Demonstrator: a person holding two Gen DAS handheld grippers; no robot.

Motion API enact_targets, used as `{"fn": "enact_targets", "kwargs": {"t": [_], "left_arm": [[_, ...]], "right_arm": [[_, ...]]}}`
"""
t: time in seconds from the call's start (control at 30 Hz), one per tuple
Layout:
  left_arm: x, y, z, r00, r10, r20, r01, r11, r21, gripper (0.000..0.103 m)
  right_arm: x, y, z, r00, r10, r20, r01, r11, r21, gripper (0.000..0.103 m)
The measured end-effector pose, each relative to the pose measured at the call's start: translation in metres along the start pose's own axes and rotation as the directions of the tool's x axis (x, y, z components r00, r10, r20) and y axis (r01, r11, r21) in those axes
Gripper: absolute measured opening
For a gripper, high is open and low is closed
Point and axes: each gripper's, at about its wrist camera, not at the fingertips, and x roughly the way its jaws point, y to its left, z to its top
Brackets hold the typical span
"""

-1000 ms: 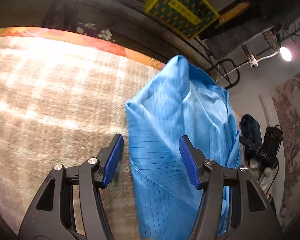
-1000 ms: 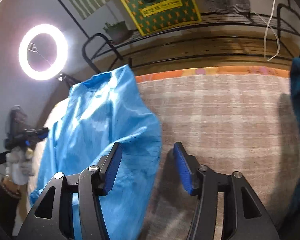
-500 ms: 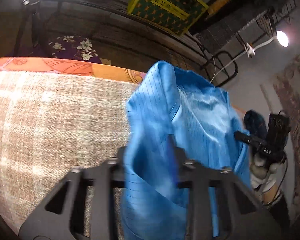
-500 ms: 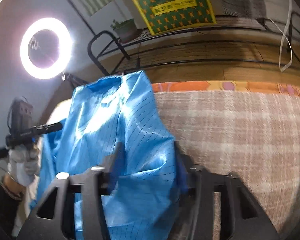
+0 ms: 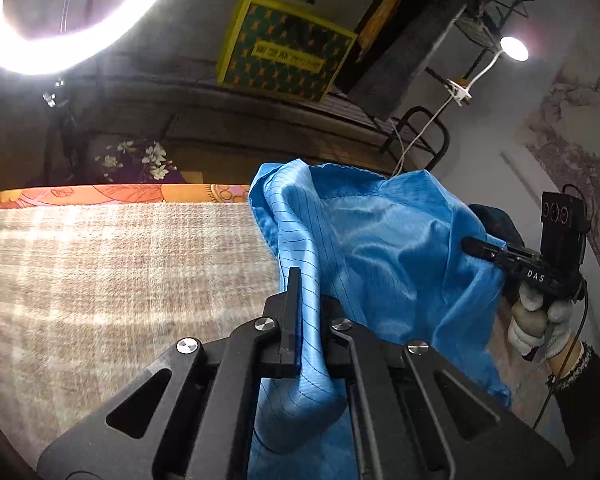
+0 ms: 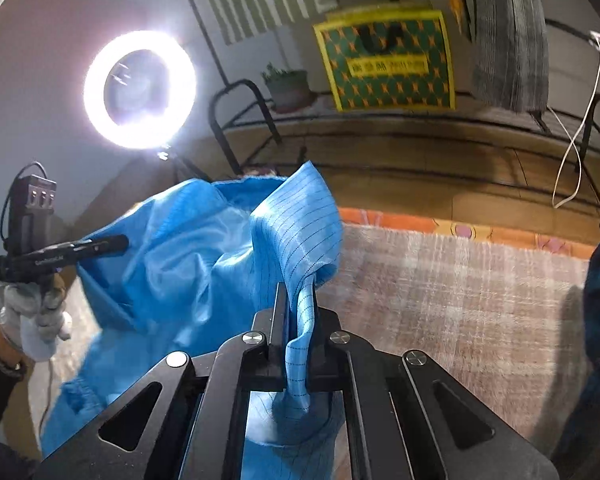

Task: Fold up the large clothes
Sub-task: 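Grasp the collar end with both tools and fold it over the hem, then release the folded coat with both tools and lift them away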

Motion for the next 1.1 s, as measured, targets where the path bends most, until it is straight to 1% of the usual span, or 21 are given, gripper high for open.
{"fn": "enact_targets", "kwargs": {"t": [0.1,0.2,0.27,0.4,0.5,0.67,0.77,0.83,0.9,0.93,0.97,1.0,1.03,1.1], "left_arm": [[-0.025,-0.015,-0.013,1.0,-0.016,0.006,0.015,1.0,0.021,0.0],[-0.054,-0.028,-0.031,0.999,-0.032,0.024,0.031,0.999,0.022,0.0],[-0.074,-0.038,-0.045,0.999,-0.035,0.032,0.033,0.998,0.044,0.0],[-0.107,-0.061,-0.081,1.0,-0.024,0.011,0.023,0.994,0.104,0.0],[-0.121,-0.073,-0.111,1.0,0.006,-0.014,-0.004,0.988,0.153,0.0],[-0.14,-0.079,-0.16,0.997,0.034,-0.069,-0.023,0.987,0.157,0.0],[-0.144,-0.084,-0.185,0.988,0.053,-0.142,-0.025,0.982,0.187,0.0],[-0.151,-0.093,-0.2,0.983,0.092,-0.157,-0.057,0.974,0.217,0.0],[-0.162,-0.099,-0.208,0.981,0.094,-0.169,-0.056,0.975,0.214,0.001],[-0.171,-0.103,-0.211,0.982,0.09,-0.164,-0.054,0.976,0.213,0.002],[-0.181,-0.106,-0.213,0.984,0.091,-0.153,-0.057,0.975,0.214,0.002],[-0.193,-0.11,-0.214,0.986,0.09,-0.14,-0.058,0.975,0.216,0.002],[-0.205,-0.115,-0.212,0.989,0.087,-0.124,-0.058,0.974,0.218,0.004],[-0.233,-0.124,-0.213,0.993,0.077,-0.087,-0.057,0.975,0.213,0.004]], "right_arm": [[-0.027,0.021,-0.003,1.0,0.02,0.021,-0.02,0.999,-0.032,0.003],[-0.057,0.048,-0.01,0.999,0.037,0.034,-0.035,0.997,-0.07,0.003],[-0.077,0.065,-0.02,0.998,0.049,0.037,-0.046,0.995,-0.087,0.003],[-0.114,0.093,-0.048,0.997,0.068,0.021,-0.065,0.991,-0.115,0.003],[-0.138,0.105,-0.074,0.997,0.078,-0.01,-0.079,0.989,-0.128,0.003],[-0.163,0.12,-0.124,0.993,0.062,-0.097,-0.075,0.988,-0.137,0.003],[-0.172,0.125,-0.147,0.987,0.062,-0.148,-0.08,0.989,-0.123,0.004],[-0.18,0.133,-0.163,0.982,0.04,-0.184,-0.064,0.99,-0.127,0.005],[-0.187,0.139,-0.168,0.981,0.016,-0.193,-0.044,0.989,-0.138,0.011],[-0.195,0.143,-0.172,0.982,0.008,-0.191,-0.036,0.989,-0.14,0.013],[-0.204,0.146,-0.174,0.984,0.006,-0.181,-0.032,0.99,-0.138,0.018],[-0.216,0.149,-0.176,0.987,0.005,-0.158,-0.026,0.991,-0.132,0.023],[-0.231,0.153,-0.176,0.992,0.007,-0.13,-0.024,0.992,-0.125,0.025],[-0.264,0.161,-0.178,0.998,0.009,-0.068,-0.017,0.993,-0.119,0.029]]}}
